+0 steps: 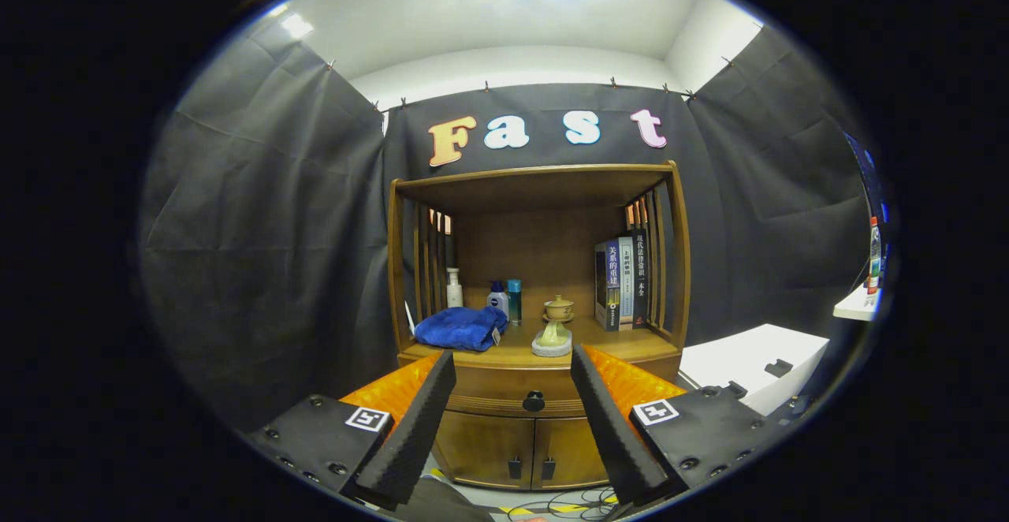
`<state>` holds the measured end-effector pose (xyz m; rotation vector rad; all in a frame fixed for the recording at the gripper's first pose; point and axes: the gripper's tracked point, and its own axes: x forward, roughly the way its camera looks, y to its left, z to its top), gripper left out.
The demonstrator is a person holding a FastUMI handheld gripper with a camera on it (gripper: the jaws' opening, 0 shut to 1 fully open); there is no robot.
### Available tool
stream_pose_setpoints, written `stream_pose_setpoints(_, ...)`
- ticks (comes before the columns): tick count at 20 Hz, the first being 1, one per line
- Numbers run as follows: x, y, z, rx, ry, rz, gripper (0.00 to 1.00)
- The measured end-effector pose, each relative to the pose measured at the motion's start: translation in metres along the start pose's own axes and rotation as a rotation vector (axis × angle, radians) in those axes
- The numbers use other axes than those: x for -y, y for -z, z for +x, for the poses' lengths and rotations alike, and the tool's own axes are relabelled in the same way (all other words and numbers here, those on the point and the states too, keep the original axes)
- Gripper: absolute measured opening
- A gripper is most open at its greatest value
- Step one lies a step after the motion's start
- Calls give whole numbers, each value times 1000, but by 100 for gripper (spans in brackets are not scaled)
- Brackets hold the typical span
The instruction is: Pull open the drawer, take out the items inside it, and place them on the countertop above the cabinet.
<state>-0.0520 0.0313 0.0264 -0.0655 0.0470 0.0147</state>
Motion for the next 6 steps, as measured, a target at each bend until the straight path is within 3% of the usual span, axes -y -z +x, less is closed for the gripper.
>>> stream_pose_setpoints(6, 8, -2, -1, 2, 21, 3, 97)
